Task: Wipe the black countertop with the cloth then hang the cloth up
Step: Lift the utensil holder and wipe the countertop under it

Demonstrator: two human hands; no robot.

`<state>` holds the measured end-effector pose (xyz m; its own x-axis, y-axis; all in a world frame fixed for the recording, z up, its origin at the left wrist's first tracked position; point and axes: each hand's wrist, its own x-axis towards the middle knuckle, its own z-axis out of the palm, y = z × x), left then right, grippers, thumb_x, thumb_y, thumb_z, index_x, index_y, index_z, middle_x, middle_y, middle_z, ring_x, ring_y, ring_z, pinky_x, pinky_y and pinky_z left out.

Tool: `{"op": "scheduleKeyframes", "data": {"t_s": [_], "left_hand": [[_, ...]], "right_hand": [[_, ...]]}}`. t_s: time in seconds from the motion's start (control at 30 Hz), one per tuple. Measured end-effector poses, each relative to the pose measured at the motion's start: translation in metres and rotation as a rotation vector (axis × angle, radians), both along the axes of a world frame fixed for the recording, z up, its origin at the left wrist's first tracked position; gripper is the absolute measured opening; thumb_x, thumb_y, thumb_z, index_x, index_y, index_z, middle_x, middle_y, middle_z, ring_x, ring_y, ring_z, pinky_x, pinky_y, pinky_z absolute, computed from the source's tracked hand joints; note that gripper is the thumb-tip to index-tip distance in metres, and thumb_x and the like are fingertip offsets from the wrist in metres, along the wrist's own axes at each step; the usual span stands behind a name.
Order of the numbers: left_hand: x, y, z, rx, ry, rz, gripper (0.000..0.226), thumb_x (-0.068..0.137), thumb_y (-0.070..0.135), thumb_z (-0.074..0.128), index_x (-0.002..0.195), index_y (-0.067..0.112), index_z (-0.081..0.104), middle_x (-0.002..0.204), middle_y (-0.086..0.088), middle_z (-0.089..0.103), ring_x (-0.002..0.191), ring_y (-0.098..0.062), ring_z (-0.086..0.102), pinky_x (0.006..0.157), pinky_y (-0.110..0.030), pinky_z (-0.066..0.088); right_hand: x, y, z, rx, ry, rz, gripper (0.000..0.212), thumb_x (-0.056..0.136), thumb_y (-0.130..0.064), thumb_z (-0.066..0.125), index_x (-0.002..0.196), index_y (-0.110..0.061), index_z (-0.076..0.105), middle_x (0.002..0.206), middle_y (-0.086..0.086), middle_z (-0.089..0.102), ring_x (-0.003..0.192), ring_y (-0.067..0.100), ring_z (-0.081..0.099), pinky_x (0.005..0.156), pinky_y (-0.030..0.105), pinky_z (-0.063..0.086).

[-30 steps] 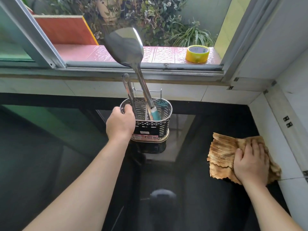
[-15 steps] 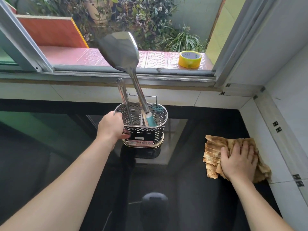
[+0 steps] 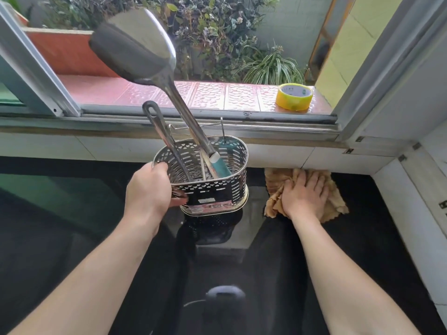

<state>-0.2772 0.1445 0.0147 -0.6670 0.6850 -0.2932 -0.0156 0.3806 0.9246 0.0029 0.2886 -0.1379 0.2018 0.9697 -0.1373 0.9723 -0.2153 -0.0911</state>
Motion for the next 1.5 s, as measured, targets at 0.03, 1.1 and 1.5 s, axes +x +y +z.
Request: {"op": "scheduleKeyframes", "data": {"t_s": [0.03,1.1,1.5], "left_hand": [[-0.004,0.0,0.001,0.005,-0.003,0.011,0.031,0.091,0.032,0.041,0.086,0.02,0.069,0.09,-0.01,0.074,0.066,-0.025,0.076,0.065,-0.047,0.065],[0.001,-0.019,0.041,-0.015,0.051,0.08,0.036,0.084,0.041,0.04,0.084,0.022,0.071,0.096,-0.006,0.075,0.094,-0.037,0.07,0.085,-0.058,0.06],[0.011,-0.016,0.05,0.026,0.015,0.047,0.033,0.085,0.036,0.041,0.074,0.026,0.07,0.083,-0.002,0.072,0.072,-0.03,0.074,0.075,-0.054,0.063]], "right_hand": [[-0.015,0.003,-0.001,0.001,0.007,0.0,0.07,0.102,-0.052,0.013,0.161,-0.015,0.008,0.168,0.019,0.001,0.155,0.035,0.001,0.125,0.048,-0.002],[-0.11,-0.184,-0.016,0.121,0.205,0.865,0.061,0.102,-0.055,0.031,0.154,-0.025,0.036,0.168,0.004,0.021,0.157,0.022,0.005,0.125,0.049,0.011],[0.041,-0.12,0.0,0.028,0.04,0.184,0.064,0.102,-0.051,0.017,0.16,-0.024,0.022,0.17,0.006,0.009,0.156,0.023,0.001,0.126,0.044,-0.002]]}}
